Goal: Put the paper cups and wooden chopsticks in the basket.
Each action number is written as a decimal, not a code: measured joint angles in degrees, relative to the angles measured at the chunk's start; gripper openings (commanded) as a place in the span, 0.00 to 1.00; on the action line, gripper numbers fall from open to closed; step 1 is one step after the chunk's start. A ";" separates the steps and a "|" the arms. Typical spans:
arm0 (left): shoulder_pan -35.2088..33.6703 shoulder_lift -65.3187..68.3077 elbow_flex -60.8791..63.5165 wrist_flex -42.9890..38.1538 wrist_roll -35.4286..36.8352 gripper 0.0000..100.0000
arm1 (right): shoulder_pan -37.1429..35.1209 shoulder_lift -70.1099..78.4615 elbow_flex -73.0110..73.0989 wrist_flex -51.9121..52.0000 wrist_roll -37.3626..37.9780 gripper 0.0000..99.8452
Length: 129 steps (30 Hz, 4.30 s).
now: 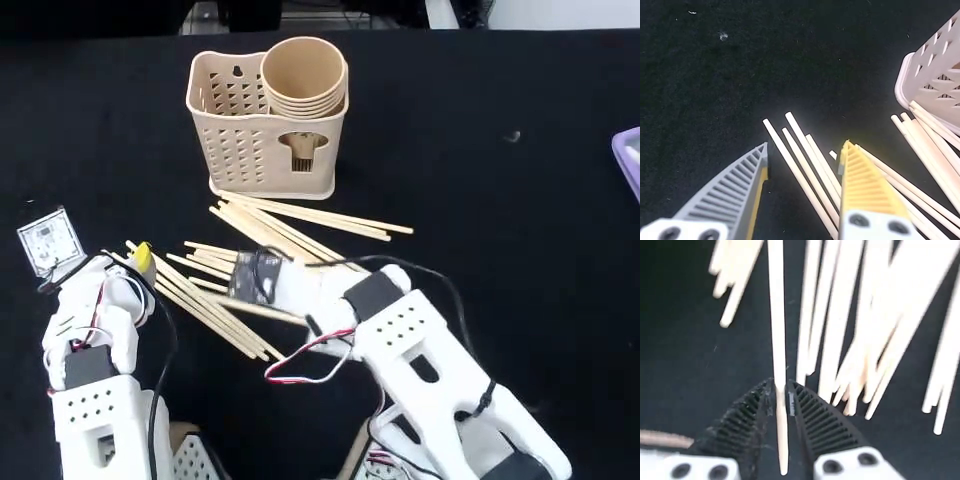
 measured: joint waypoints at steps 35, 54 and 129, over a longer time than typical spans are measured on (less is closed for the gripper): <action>-16.09 0.00 -0.18 -4.04 11.78 0.23 | -17.58 32.26 -14.77 -16.00 -20.75 0.19; -16.09 0.00 -0.18 -4.13 11.78 0.23 | -12.31 33.76 -20.31 -4.48 -16.00 0.01; -16.09 0.00 -0.18 -4.13 11.78 0.23 | 5.10 18.81 -8.18 -1.85 1.23 0.11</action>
